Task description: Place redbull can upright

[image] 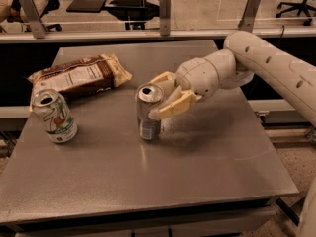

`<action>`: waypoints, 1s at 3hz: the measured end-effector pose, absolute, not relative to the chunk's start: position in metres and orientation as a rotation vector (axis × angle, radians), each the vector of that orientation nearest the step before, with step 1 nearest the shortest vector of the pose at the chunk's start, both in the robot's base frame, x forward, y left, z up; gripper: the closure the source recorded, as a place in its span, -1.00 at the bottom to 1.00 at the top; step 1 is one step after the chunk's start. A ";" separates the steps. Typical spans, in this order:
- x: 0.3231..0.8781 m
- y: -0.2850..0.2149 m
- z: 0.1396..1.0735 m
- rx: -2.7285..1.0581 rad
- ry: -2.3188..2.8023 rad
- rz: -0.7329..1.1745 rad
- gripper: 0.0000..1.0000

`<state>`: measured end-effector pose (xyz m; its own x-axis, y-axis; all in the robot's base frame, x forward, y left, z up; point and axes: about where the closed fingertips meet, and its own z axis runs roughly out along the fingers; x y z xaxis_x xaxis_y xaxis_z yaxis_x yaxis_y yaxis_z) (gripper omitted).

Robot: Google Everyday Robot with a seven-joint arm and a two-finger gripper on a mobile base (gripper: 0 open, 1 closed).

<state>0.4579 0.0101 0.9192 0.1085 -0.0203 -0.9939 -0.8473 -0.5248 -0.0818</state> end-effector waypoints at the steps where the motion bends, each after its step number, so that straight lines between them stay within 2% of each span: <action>1: 0.457 0.012 0.917 -1.704 0.854 1.504 0.50; 3: 0.457 0.017 0.913 -1.722 0.854 1.515 -0.43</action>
Offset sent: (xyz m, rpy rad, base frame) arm -0.0189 -0.0080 -0.0050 -0.0199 0.0176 0.1136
